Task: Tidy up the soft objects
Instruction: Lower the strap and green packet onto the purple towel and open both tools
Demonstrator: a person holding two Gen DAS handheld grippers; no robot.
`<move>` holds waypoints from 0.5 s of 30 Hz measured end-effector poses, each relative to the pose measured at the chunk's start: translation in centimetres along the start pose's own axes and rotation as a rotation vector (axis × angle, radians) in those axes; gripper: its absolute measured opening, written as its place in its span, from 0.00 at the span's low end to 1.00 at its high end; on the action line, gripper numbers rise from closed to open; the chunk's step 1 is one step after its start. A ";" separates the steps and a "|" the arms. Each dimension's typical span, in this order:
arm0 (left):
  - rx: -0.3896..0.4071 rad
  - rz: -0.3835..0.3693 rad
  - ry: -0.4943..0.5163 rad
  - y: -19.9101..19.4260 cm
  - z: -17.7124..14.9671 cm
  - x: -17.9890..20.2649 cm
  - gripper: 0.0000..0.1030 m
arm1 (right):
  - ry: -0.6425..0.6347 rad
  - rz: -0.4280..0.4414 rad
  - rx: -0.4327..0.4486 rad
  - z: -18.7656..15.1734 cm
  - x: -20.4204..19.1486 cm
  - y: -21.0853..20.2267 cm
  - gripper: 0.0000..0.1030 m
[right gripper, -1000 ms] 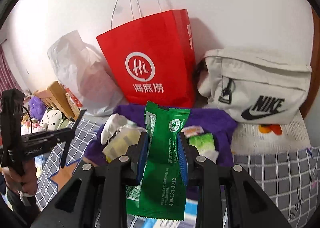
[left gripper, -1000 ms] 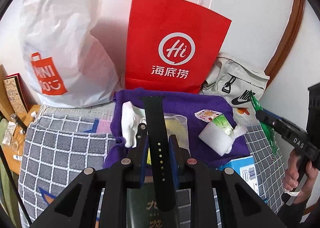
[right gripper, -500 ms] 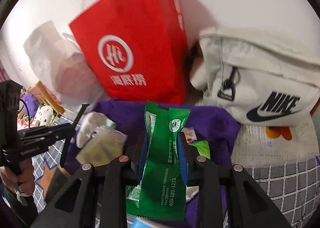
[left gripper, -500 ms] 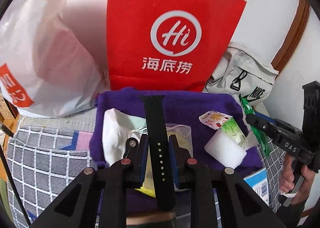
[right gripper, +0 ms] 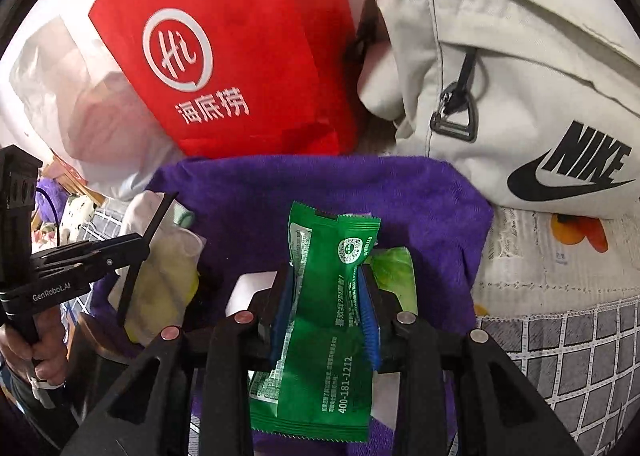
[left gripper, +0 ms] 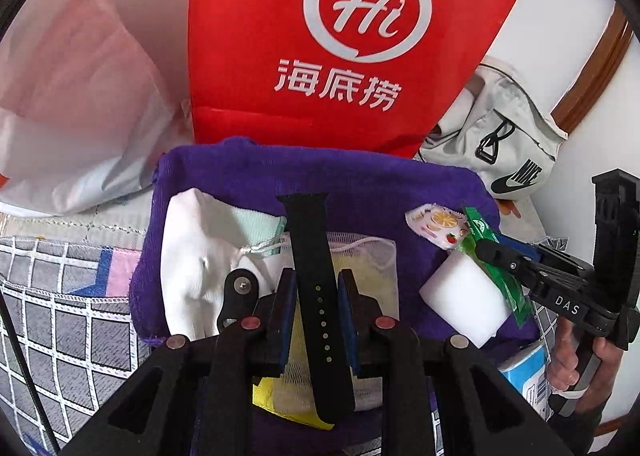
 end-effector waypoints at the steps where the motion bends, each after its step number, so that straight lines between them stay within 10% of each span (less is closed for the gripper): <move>1: -0.004 -0.004 -0.002 0.1 -0.1 0.0 0.20 | 0.005 -0.001 -0.004 -0.1 0.1 0.1 0.35; 6: -0.011 -0.014 -0.028 -0.1 0.0 -0.2 0.23 | 0.015 0.012 0.002 0.0 -0.1 -0.1 0.41; 10: 0.008 0.006 -0.038 -1.1 0.4 -0.7 0.53 | -0.018 0.002 0.046 0.7 -0.6 -1.4 0.63; 15: 0.016 0.035 -0.034 -3.4 0.9 -1.0 0.58 | -0.047 -0.010 0.097 1.6 -1.7 -3.2 0.72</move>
Point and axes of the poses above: each gripper's, at about its wrist camera, not at the fingertips, and y roughly the way its jaws point, x to its right, z to its top, the point moved 6 cm from there along y, roughly the way its jaws point, and after that the axes turned 13 degrees about x, right-handed, at the moved point
